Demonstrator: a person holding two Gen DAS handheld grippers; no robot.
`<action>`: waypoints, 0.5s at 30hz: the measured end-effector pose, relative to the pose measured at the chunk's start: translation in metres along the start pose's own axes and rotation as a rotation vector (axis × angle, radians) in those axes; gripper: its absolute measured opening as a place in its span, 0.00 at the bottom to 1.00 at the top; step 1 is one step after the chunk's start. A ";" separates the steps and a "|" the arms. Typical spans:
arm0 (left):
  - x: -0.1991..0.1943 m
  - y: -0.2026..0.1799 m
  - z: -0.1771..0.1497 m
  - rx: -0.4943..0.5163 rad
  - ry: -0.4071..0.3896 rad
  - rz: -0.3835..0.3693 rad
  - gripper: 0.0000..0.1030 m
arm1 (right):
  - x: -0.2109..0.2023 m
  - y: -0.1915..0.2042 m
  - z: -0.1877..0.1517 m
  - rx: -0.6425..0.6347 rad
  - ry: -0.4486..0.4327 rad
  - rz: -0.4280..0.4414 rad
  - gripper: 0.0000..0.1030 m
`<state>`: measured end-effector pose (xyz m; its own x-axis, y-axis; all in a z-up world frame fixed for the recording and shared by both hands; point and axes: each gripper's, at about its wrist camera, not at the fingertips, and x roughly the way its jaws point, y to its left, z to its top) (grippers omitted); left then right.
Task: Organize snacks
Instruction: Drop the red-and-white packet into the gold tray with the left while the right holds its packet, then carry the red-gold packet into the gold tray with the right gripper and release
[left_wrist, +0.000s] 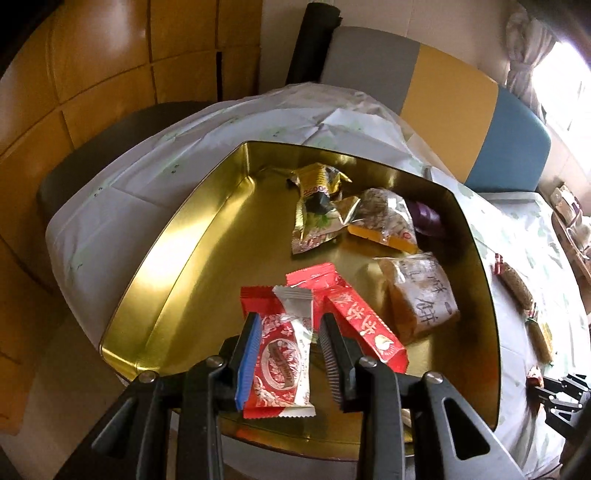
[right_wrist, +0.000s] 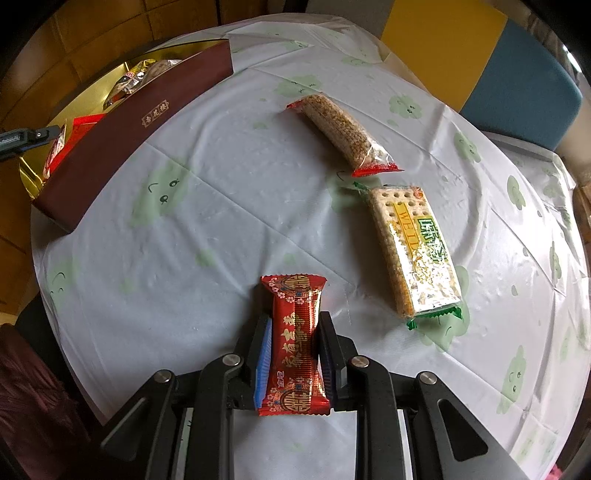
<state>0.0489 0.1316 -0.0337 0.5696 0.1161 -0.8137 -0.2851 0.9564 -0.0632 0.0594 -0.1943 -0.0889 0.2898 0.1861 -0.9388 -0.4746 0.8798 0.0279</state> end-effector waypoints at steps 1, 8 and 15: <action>-0.001 -0.001 0.000 0.003 -0.005 -0.005 0.34 | 0.000 0.000 0.000 0.001 -0.001 0.001 0.23; -0.010 -0.005 -0.001 0.026 -0.044 -0.024 0.34 | -0.001 0.001 -0.001 0.009 -0.002 -0.008 0.23; -0.015 -0.006 -0.003 0.036 -0.070 -0.046 0.34 | -0.001 0.005 0.004 0.030 0.020 -0.035 0.23</action>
<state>0.0390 0.1235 -0.0228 0.6343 0.0886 -0.7680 -0.2299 0.9701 -0.0780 0.0605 -0.1884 -0.0865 0.2889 0.1464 -0.9461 -0.4395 0.8983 0.0048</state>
